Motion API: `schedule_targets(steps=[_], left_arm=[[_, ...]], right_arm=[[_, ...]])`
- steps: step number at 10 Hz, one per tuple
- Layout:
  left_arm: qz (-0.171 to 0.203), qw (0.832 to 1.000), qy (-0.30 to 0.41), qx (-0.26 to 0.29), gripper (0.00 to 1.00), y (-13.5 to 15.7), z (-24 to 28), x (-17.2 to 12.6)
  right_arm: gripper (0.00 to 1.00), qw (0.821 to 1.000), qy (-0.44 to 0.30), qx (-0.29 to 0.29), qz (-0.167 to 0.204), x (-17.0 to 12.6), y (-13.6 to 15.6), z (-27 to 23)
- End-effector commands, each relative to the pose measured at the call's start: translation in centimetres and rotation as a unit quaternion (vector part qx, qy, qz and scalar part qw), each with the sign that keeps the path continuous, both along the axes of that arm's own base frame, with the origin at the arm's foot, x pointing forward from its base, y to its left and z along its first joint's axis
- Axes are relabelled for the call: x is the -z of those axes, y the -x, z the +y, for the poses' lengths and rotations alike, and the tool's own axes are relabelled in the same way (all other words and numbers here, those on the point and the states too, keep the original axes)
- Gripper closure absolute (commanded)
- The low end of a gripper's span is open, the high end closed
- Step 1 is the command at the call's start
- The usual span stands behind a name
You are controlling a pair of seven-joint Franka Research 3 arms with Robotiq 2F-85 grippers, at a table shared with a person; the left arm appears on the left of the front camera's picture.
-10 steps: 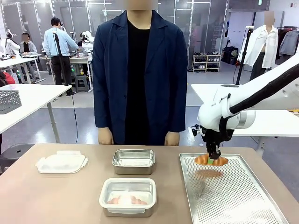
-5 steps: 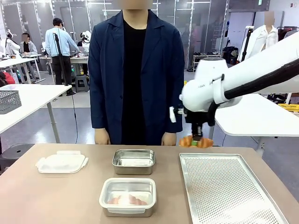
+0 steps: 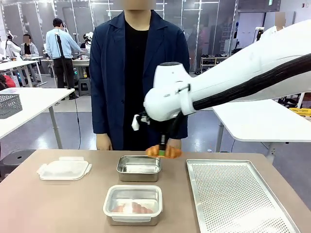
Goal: Place the bread into the airtight container.
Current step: Pick up a Butter Roll and place it into an empty Airtight Container.
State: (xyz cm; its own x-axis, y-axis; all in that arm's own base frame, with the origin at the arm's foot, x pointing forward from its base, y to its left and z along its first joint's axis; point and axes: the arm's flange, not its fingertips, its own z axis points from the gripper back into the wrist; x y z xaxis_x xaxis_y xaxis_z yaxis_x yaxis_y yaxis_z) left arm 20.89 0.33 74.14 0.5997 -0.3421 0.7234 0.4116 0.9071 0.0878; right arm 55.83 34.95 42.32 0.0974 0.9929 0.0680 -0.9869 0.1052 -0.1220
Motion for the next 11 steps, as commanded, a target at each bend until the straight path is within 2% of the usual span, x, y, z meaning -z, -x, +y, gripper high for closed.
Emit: schedule_targets(steps=[1,4,7,8,10,11], left_arm=[[-0.001,1.000,-0.001,0.006,0.00,-0.1,0.0,-0.1],[-0.001,1.000,-0.001,0.006,0.00,-0.1,0.0,-0.1],[-0.001,1.000,-0.001,0.006,0.00,-0.1,0.0,-0.1],[-0.001,1.000,-0.001,0.006,0.00,-0.1,0.0,-0.1],[-0.001,1.000,-0.001,0.006,0.00,-0.1,0.0,-0.1],[-0.001,1.000,-0.001,0.006,0.00,-0.1,0.0,-0.1]], right_arm=[[0.79,0.999,0.031,0.021,0.003,0.1,-1.7,3.3],[0.79,0.999,0.022,0.025,0.027,1.4,-2.9,7.1],[0.79,0.999,0.006,0.031,0.027,3.2,-3.9,8.6],[0.71,0.999,0.004,0.030,0.039,3.9,-4.1,8.7],[0.19,0.999,0.013,0.020,0.043,4.4,-3.8,8.6],[0.00,0.999,0.012,0.022,0.042,4.5,-3.8,8.6]])
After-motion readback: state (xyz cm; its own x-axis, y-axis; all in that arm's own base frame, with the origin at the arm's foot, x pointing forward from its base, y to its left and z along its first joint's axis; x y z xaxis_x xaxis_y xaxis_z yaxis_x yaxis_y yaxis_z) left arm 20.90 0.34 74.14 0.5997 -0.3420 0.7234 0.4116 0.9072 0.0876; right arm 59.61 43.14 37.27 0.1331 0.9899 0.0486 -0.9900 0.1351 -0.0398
